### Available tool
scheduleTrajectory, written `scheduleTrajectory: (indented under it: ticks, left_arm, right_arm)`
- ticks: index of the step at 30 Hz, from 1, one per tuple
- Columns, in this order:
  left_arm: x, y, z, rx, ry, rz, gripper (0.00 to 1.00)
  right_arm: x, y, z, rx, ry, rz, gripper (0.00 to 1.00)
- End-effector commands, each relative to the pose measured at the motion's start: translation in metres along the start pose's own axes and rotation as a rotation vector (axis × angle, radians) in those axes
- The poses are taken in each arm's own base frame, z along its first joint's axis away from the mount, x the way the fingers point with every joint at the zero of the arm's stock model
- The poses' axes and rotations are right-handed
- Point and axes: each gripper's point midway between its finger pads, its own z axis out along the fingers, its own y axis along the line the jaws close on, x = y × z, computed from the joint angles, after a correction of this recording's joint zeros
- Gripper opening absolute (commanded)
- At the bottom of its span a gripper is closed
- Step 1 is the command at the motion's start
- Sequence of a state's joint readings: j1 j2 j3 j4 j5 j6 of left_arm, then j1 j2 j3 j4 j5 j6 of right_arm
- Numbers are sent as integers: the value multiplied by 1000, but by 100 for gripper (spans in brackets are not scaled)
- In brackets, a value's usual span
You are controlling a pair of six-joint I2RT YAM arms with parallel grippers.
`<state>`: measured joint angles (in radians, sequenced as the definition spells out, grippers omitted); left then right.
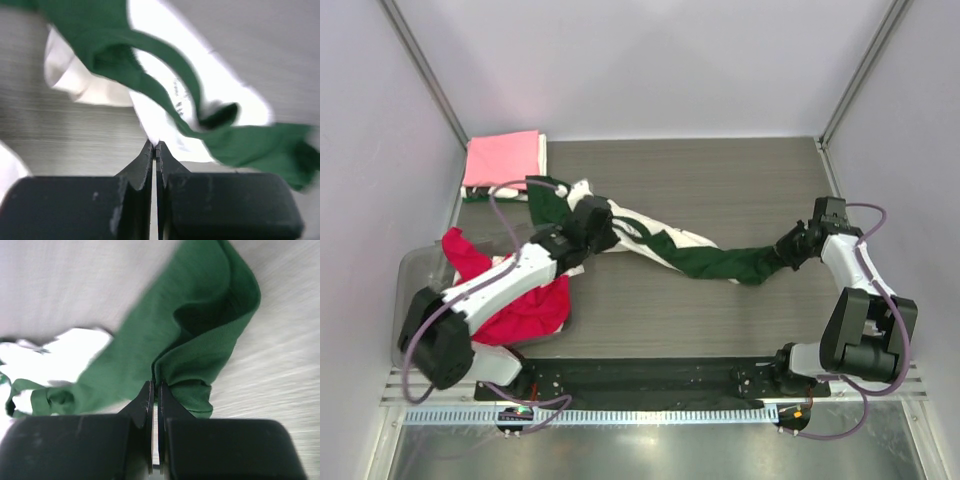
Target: Fold and stack the t-shirts
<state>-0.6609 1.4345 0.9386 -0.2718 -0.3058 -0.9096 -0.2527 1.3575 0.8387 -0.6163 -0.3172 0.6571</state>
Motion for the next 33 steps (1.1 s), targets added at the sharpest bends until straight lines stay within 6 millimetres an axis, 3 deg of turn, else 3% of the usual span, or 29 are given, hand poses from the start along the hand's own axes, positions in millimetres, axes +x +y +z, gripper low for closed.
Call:
scheduleTrajectory:
  ticks: [1, 2, 3, 5, 6, 8, 9, 10, 11, 12, 13, 16, 17, 18, 20, 21, 22, 23, 24, 25, 27, 29, 33]
  left_arm:
    - [-54, -22, -69, 51, -69, -17, 0]
    - [-64, -27, -87, 72, -84, -12, 0]
    - [-88, -43, -109, 117, -125, -20, 0]
    - [-102, -43, -134, 109, -130, 23, 0]
    - [-129, -59, -161, 154, -182, 16, 0]
    - [-146, -63, -189, 155, -198, 70, 0]
    - [-153, -67, -191, 141, -195, 95, 0]
    - [-177, -79, -226, 189, -242, 91, 0]
    - [-184, -83, -234, 197, -251, 119, 0]
    - [-192, -91, -238, 205, -254, 128, 0]
    - [-211, -102, -266, 262, -302, 113, 0]
    - [-219, -103, -285, 266, -306, 125, 0]
    - [-229, -107, -304, 308, -350, 102, 0]
    - [-233, -107, -311, 325, -366, 93, 0]
    - [-241, -112, -334, 403, -420, 65, 0]
    - [-242, -114, -341, 432, -431, 54, 0]
    - [-249, -117, -362, 495, -478, 33, 0]
    - [-245, -119, -362, 517, -465, 36, 0]
    - [-244, -119, -367, 541, -475, 32, 0]
    - [-251, -117, -396, 616, -539, 13, 0]
    - [-242, -117, -398, 661, -539, 31, 0]
    - [-245, -110, -428, 740, -612, 25, 0]
    - [-234, -108, -446, 823, -625, 60, 0]
  right_arm:
    - [-11, 60, -31, -167, -26, -23, 1]
    - [-13, 70, -37, -188, -29, -16, 1]
    - [-21, 91, -51, -235, -53, -32, 1]
    - [-28, 114, -69, -292, -58, -38, 1]
    - [-35, 123, -78, -304, -76, -46, 1]
    - [-60, 148, -107, -333, -130, -47, 1]
    - [-73, 166, -129, -374, -171, -47, 1]
    - [-77, 169, -136, -376, -166, -27, 1]
    - [-84, 171, -141, -391, -160, -6, 1]
    - [-93, 182, -160, -427, -189, 3, 1]
    - [-96, 183, -168, -436, -194, 12, 1]
    - [-107, 192, -207, -482, -256, 8, 1]
    - [-108, 192, -219, -495, -273, 7, 1]
    - [-110, 197, -238, -520, -306, -6, 1]
    - [-105, 200, -258, -544, -336, -13, 1]
    - [-98, 204, -279, -576, -377, -34, 1]
    - [-94, 206, -292, -595, -401, -36, 1]
    - [-91, 208, -303, -610, -429, -47, 1]
    - [-87, 211, -322, -633, -476, -63, 1]
    - [-80, 211, -343, -652, -541, -82, 1]
    - [-69, 214, -384, -695, -655, -132, 1]
    - [-56, 210, -423, -716, -795, -185, 1]
    - [-18, 201, -506, -777, -1059, -276, 1]
